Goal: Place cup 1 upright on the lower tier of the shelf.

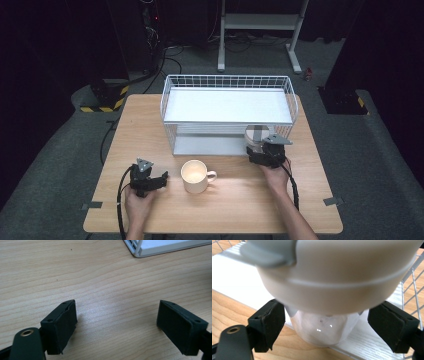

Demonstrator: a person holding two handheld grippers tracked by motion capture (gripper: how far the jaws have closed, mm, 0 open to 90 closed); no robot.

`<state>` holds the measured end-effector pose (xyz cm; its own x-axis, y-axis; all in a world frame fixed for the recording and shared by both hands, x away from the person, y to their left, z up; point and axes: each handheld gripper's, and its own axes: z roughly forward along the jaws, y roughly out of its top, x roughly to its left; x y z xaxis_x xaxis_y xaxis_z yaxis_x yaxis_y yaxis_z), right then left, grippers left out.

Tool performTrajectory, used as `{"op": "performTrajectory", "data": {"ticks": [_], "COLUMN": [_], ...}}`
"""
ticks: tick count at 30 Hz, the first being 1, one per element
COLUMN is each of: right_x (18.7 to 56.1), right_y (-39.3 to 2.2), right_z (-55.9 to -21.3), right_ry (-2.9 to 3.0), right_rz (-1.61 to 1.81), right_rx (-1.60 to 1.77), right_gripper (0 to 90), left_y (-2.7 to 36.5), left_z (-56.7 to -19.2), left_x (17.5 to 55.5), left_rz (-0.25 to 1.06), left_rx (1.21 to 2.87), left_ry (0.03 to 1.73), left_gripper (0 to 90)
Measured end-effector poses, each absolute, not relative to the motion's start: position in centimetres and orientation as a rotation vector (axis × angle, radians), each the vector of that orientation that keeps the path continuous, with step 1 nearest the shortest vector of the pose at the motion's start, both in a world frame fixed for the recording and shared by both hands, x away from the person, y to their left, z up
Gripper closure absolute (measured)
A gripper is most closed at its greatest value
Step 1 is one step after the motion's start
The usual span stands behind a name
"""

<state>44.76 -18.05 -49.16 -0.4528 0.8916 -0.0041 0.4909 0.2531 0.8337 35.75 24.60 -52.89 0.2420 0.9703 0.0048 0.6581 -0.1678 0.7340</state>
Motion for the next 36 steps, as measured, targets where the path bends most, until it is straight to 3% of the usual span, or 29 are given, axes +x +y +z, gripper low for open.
{"op": "performTrajectory", "data": {"ticks": [15, 36], "right_x": [43.4, 44.7], "right_y": [-18.4, -17.8], "right_z": [-49.7, -49.9], "right_ry": [2.039, 2.032], "right_rz": [1.086, 1.047], "right_rx": [1.252, 1.287], "right_gripper": [25.6, 31.1], "left_y": [24.6, 24.6], "left_z": [-52.9, -52.9], "left_x": [35.7, 35.8], "left_rz": [0.654, 0.655], "left_rx": [1.904, 1.905], "left_ry": [1.485, 1.485], "left_gripper": [16.8, 16.8]}}
